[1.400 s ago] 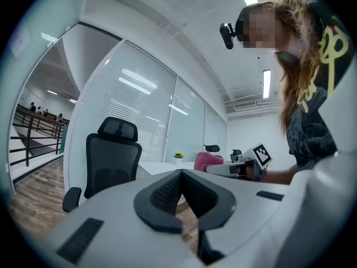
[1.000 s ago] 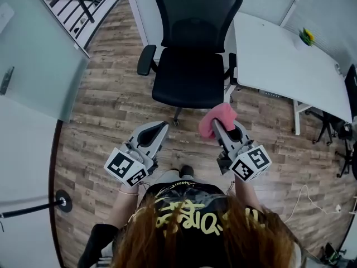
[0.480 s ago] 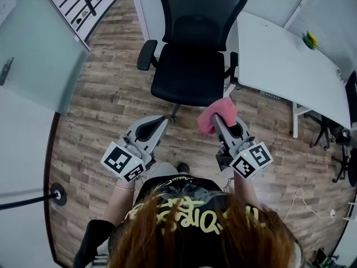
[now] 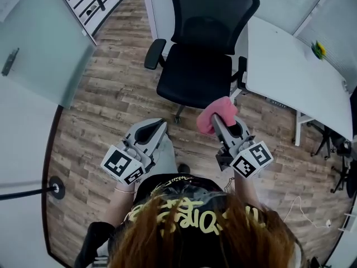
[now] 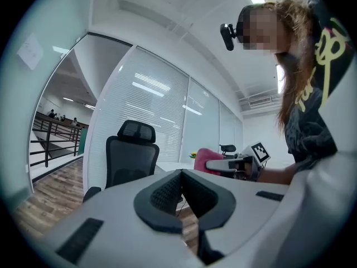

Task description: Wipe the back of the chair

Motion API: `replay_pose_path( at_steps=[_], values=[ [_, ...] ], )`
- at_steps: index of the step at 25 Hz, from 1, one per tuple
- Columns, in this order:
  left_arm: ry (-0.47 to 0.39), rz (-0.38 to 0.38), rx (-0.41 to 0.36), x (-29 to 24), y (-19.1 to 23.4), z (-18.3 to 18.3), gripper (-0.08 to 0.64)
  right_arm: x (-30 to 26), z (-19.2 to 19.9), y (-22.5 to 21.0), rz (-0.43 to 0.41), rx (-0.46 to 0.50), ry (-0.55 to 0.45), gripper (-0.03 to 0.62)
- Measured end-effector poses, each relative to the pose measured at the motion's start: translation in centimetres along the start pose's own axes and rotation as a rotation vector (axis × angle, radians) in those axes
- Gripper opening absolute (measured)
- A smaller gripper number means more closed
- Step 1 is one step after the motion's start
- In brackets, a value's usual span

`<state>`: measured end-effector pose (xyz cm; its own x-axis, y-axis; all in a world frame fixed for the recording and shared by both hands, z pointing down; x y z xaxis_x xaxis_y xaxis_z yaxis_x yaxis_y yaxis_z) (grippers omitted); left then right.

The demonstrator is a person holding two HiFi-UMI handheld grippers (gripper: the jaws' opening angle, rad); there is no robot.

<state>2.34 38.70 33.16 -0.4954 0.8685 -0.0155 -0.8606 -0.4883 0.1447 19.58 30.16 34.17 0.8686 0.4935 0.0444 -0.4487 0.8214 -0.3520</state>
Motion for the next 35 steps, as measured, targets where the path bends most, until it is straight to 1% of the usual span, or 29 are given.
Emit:
replay_pose_path(
  at_steps=[3, 7, 12, 19, 23, 26, 35],
  values=[
    [-0.017, -0.006, 0.001, -0.4, 1.4, 0.0, -0.006, -1.4, 0.4, -0.1, -0.014, 0.017, 0.014, 0.067],
    [-0.02, 0.002, 0.013, -1.5, 3.7, 0.3, -0.008, -3.1, 0.1, -1.1, -0.003, 0.034, 0.024, 0.067],
    [-0.037, 0.022, 0.004, -4.8, 7.3, -0.5, -0.008, -6.0, -0.7, -3.5, 0.018, 0.046, 0.009, 0.067],
    [-0.019, 0.06, -0.015, -9.5, 13.0, -1.5, -0.008, -11.0, -1.8, -8.0, 0.058, 0.046, -0.005, 0.067],
    [-0.021, 0.08, -0.02, -11.9, 15.9, -3.4, -0.008, -13.9, -3.6, -9.5, 0.07, 0.054, -0.011, 0.067],
    [-0.021, 0.104, -0.026, -13.9, 18.3, -4.5, -0.008, -16.4, -4.6, -11.2, 0.097, 0.047, -0.018, 0.067],
    [0.011, 0.156, 0.0, -17.3, 25.7, -4.7, -0.008, -22.9, -4.9, -13.9, 0.159, 0.034, -0.012, 0.067]
  ],
)
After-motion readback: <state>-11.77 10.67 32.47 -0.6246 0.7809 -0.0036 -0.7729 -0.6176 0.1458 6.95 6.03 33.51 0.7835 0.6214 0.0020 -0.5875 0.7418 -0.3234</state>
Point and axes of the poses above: the fingertips, and each gripper's own axes: x backward along the fingers, y to its left, z out of its underside, the point moved 3 cm from there along x, backward along the fingers, and after that the axes turned 1 degree about -y, right-handed, at the moved point
